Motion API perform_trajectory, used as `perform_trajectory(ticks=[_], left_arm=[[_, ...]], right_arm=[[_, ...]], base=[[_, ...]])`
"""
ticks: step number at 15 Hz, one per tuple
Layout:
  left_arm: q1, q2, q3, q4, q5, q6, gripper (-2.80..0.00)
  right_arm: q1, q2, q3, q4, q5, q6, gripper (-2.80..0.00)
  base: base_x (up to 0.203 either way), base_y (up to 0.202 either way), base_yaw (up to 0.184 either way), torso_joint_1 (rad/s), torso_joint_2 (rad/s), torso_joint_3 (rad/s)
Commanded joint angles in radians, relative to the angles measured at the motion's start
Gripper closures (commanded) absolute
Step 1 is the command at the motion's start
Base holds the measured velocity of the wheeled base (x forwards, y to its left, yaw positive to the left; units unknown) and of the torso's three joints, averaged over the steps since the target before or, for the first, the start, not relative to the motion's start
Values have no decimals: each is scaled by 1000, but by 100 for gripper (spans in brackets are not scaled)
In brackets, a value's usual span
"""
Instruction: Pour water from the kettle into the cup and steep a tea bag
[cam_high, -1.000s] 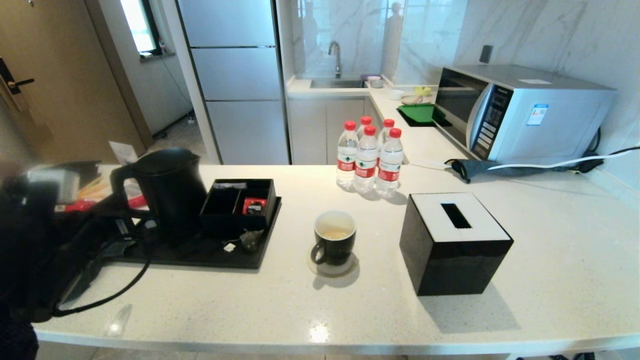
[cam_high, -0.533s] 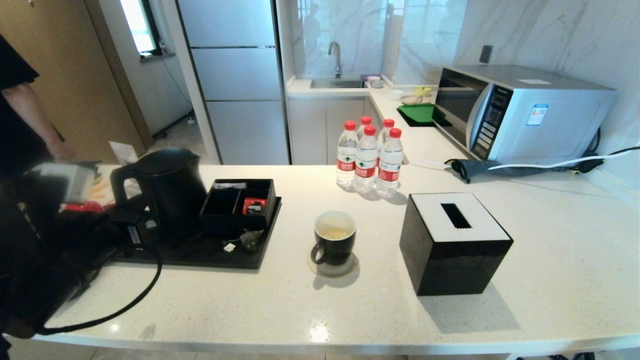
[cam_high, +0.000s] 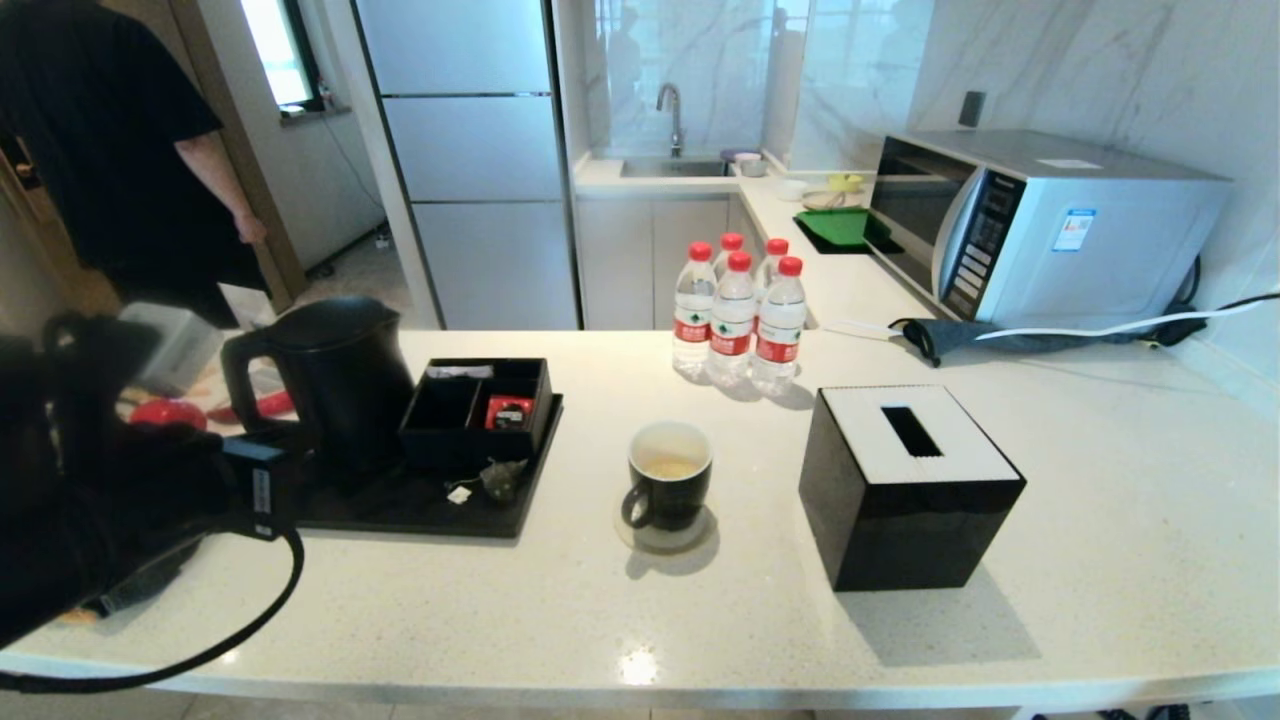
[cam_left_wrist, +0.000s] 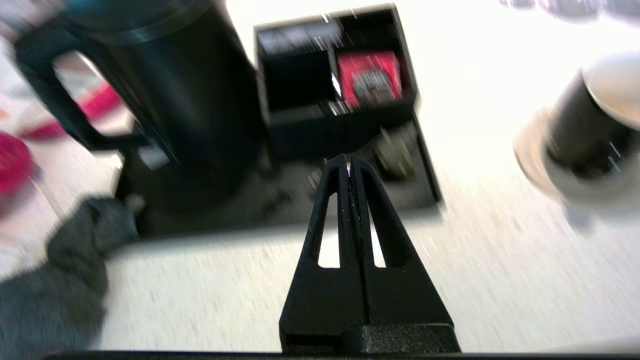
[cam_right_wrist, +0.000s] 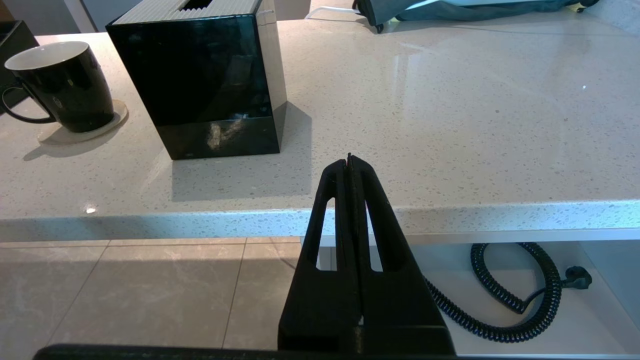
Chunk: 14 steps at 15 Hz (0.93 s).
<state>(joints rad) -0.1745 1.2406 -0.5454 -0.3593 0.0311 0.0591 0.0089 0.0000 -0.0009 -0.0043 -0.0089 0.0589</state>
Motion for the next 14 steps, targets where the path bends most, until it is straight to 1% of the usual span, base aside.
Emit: perform_trajectory(ticks=[1,3,4,6,11,14], left_arm=[[-28,-33,-98,236,-1,-3,0],[-59,-35,-170,393,-7,-23,0],[-82,-35,-180,421,-7,-46,0],[-118,-33,-168,428,-1,-70,0],[-118,-38,-176,428,1,-71,0],[-151,-63,-177,427,-2,-74,0]], right_arm=[[0,0,1,0,0,1,0],[0,0,0,0,0,0,0],[0,0,1,0,0,1,0],[0,0,-1,0,0,1,0],[0,0,-1,0,0,-1,0],[0,0,1,0,0,1,0]], base=[[0,0,0,0,0,0],[0,0,0,0,0,0],[0,0,0,0,0,0],[0,0,0,0,0,0],[0,0,0,0,0,0],[0,0,0,0,0,0]])
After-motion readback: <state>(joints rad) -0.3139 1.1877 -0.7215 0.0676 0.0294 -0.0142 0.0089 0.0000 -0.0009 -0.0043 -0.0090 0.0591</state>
